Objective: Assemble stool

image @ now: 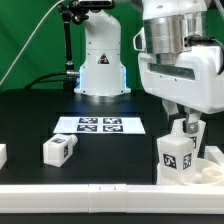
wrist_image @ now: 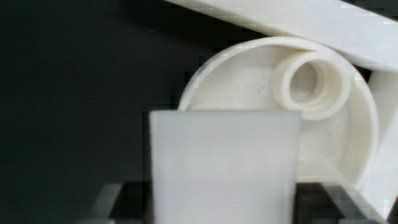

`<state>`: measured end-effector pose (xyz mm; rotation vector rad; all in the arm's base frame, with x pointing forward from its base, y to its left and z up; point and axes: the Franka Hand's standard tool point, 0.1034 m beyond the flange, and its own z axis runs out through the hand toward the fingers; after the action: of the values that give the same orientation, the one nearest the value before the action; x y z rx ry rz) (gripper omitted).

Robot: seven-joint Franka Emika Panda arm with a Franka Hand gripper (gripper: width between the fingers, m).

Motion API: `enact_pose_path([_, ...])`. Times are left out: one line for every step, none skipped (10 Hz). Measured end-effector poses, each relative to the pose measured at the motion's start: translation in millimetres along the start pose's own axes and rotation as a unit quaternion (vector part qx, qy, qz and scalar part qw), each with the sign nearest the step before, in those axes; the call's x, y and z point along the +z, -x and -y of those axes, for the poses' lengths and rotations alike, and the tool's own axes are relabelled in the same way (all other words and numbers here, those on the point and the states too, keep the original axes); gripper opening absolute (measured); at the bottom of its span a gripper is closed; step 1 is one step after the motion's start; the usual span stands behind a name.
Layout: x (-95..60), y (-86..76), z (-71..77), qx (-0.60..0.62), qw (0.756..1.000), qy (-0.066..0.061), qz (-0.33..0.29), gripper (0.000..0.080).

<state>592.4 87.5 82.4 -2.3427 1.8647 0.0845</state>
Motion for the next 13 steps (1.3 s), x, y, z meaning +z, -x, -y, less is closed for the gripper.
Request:
enact_pose_path([0.1,1.1,0.2,0.019,1.0,-0.001,0.003,0.0337])
enact_pose_path([0.2,2.5,0.6,0.043,0.999,-0.002,0.007,0.0337])
enact_pose_path([0.4,4.3,0.9,0.058,0.998,-0.003,0.01,0.0347])
enact_pose_path([0.7,5.9,1.0,0.063,0.998,-0.004,0.012,0.0347])
enact_pose_path([-0.1,6.3,1.5,0.046,0.999,-0.004,0.012,0.0549])
enact_pose_path([-6.0,8.9,4.0,0.024,1.0,-0.002,0.015,0.0549])
enact_pose_path([-13.4,13.0,6.4,0.018,1.0,-0.002,0.018,0.0627])
enact_pose_path([-19.6,14.9,8.0,0.007,1.0,-0.004,0.02,0.0645])
enact_pose_path([-25.5,15.9,9.7,-0.028,0.999,-0.01,0.023,0.0645])
enact_pose_path([-24.8,15.6,9.3,-0.079,0.997,-0.01,0.022,0.0648])
enact_pose_path([-24.0,15.5,9.0,-0.124,0.992,-0.011,0.021,0.0649])
enact_pose_path([-24.0,15.8,8.9,-0.166,0.986,-0.01,0.018,0.0649])
enact_pose_path([-23.5,18.2,8.8,-0.226,0.974,-0.006,0.01,0.0649])
